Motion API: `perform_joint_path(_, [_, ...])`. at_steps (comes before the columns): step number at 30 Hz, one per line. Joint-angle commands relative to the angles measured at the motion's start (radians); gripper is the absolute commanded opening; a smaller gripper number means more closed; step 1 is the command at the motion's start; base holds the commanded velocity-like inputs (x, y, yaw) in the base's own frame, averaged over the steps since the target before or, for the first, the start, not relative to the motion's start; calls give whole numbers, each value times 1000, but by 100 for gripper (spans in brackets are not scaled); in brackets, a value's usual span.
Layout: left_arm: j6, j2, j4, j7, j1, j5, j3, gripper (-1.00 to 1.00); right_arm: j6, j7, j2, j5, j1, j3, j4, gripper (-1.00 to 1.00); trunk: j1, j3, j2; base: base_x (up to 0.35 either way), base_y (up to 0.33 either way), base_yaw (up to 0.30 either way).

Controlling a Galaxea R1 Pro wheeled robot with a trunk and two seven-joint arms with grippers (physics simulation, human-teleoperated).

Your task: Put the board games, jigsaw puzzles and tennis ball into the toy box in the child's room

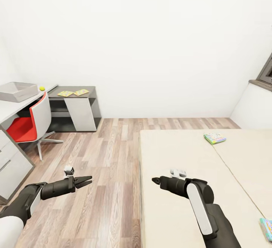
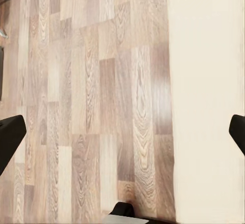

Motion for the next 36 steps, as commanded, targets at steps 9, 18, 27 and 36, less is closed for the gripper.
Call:
perform_joint_path(9, [11,0,0,-4,-1,-1,0,100,3,-9,0,-9,-1,0,-1,100,0,-1,-1,0,-182,0])
perform_joint_path(18, [11,0,0,-4,-1,-1,0,100,-38,-8,-1,-10,-1,1,-1,100,0,-1,-1,0,-182,0])
perform_joint_path(27, [11,0,0,-4,-1,-1,0,100,-61,-9,-1,-9,-1,2,-1,100,0,-1,-1,0,-182,0])
perform_joint_path(36, [11,0,0,-4,-1,-1,0,100,-61,-6,-1,-10,-1,2,-1,100,0,-1,-1,0,-182,0])
